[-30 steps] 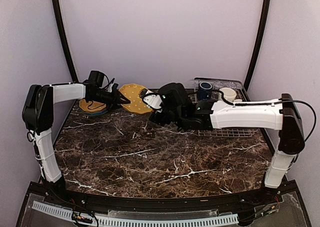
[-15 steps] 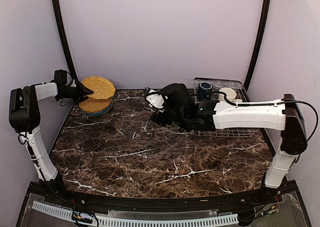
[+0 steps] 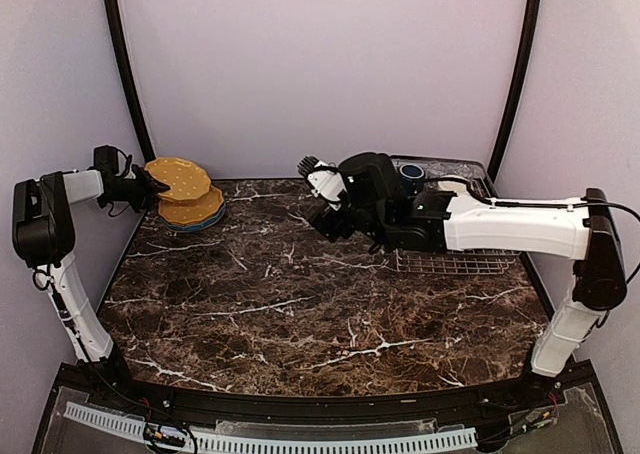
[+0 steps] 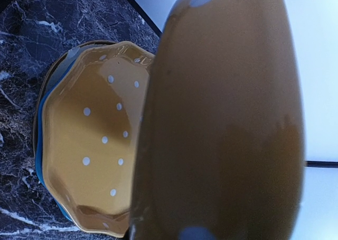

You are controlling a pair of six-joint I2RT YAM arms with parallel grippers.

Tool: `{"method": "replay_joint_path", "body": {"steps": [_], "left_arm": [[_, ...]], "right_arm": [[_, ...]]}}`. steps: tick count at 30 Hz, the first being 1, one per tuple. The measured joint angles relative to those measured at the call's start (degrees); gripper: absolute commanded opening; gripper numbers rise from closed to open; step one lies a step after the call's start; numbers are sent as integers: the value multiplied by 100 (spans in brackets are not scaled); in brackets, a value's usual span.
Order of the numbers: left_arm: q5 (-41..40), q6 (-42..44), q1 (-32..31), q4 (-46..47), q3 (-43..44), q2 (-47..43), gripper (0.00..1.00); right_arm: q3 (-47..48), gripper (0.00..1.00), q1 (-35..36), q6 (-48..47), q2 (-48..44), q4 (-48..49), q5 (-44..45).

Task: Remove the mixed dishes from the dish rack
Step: Place the plate on the plate.

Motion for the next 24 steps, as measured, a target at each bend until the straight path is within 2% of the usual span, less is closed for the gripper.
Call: {"method": "replay_joint_path", "body": {"steps": [12,24], "left_arm": [[-7,26,-4,2,0,262,7],[-107,175,-275,-131,11,466,11]], "right_arm": [[-289,99,-710,1259,-669,-192,-745],[-286,99,-1980,2942,-918,-905,-2286]]}}
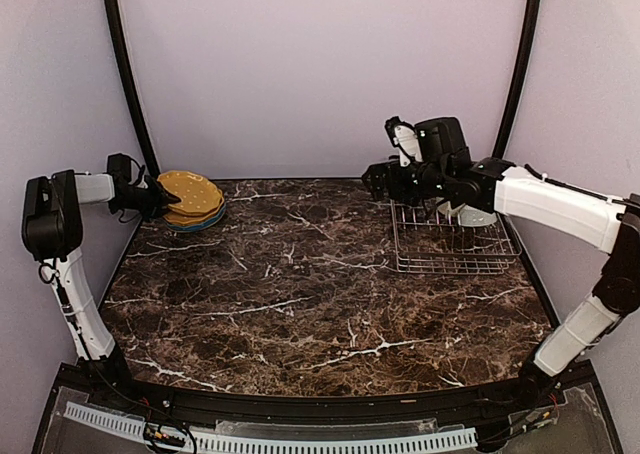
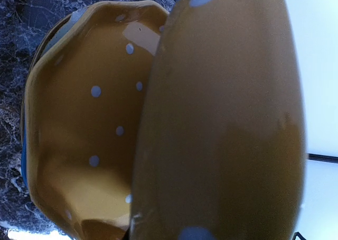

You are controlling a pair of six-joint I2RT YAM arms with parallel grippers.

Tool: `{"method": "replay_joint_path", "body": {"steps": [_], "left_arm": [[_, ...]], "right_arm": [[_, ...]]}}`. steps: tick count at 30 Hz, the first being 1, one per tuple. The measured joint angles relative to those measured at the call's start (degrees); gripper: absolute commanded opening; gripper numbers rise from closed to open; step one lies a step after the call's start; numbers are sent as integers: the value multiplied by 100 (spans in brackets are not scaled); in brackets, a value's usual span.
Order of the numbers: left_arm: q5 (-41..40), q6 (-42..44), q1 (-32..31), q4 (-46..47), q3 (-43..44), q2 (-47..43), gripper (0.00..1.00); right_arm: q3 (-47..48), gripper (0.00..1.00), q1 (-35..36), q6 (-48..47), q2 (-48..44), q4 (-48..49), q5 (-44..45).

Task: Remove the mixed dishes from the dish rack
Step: Place the plate on the plate.

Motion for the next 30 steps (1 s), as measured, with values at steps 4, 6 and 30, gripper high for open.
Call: {"method": "replay_joint_path", "body": {"steps": [4,6,30], "left_arm": [[-26,35,-31,-28,24,0,18],[-28,42,-33,-46,28,0,23],[-1266,1261,-52,-1399,780,-11,77]], "right_arm": [[-186,99,-345,341,-378,-15,-382],[-275,99,-428,448,-577,-20,-509],[-730,99,-920,979,-984,17,-975]]}}
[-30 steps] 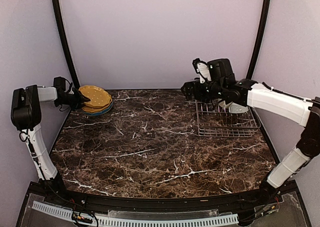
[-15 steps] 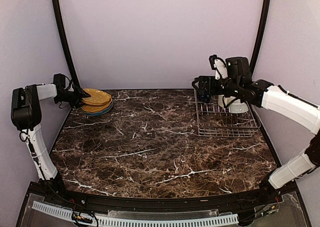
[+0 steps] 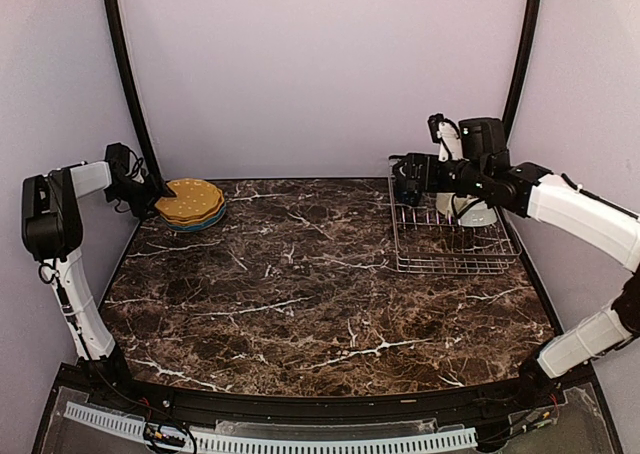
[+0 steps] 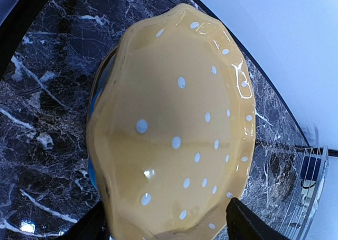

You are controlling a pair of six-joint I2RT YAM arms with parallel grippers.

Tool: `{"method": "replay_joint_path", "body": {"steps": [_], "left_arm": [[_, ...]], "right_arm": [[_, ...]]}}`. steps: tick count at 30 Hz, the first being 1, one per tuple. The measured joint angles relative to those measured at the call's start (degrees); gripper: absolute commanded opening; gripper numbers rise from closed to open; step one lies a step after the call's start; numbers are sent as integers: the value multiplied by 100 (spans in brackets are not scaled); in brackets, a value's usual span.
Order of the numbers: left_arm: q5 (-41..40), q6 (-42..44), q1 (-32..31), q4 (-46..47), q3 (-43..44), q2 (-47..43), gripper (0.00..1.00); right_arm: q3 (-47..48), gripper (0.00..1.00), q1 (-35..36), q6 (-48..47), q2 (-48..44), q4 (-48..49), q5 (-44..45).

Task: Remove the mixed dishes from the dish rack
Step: Place the plate on the plate, then grab the bowl from the dish rack.

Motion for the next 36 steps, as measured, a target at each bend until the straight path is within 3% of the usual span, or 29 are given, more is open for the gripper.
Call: {"method": "replay_joint_path", "body": {"steps": [27,36], "left_arm": [[-240,201,-15,122,83,-483,84],[-177,199,-472,232,-4,-686,84]], "right_arm": [[-417,99,-632,404,-203,-46,-426],[-417,99,-933,501,-227,-271,-431]]}}
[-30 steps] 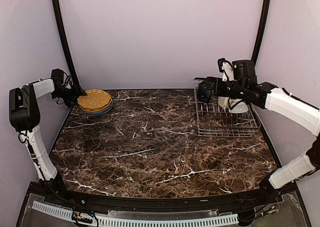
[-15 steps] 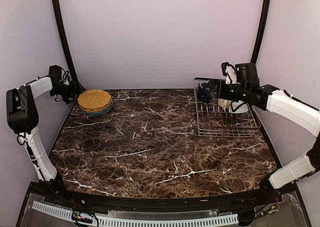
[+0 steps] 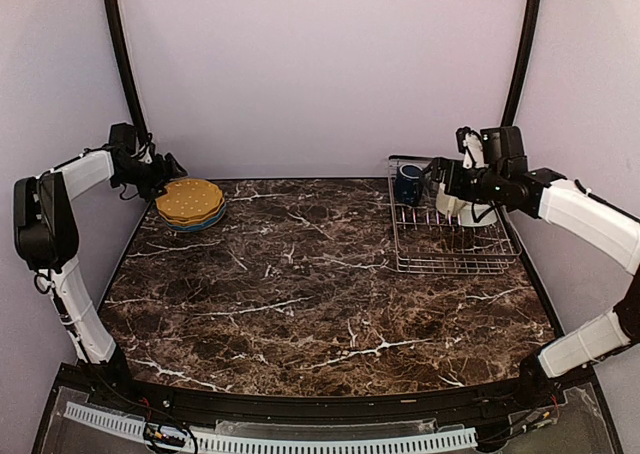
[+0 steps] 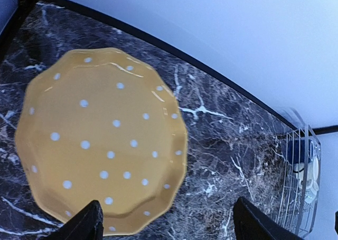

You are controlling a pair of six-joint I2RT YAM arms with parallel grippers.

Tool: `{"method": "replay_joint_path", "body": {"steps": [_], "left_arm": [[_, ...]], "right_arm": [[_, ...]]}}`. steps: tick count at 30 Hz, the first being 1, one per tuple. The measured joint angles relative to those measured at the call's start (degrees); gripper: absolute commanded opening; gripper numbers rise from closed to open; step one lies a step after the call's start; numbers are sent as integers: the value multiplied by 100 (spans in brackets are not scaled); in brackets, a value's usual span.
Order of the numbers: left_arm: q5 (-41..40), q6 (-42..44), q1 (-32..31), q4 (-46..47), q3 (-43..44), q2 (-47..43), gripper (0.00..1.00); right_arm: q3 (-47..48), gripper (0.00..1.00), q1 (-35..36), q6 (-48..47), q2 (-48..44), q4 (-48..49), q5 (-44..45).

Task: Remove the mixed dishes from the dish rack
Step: Grab the bowl from the dish rack.

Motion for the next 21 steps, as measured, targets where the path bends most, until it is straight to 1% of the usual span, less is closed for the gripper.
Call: {"method": "replay_joint_path", "body": {"steps": [7,13,17,21], "left_arm": [[33,4,-866,203,-35,-389,85],[42,50,-1576,247,-42,-435,85],[44,87,-1875,249,-42,-435,85],[44,129,-2059,249,-42,-435,85]], "right_arm": [[216,99,-415,90,343,-492,-33],[588,99,-1016,57,911,-1099,-9],[918,99,-1366,-111,1239,-1519,114],[1019,99,-1716,-44,1322,-1624,-125]]}}
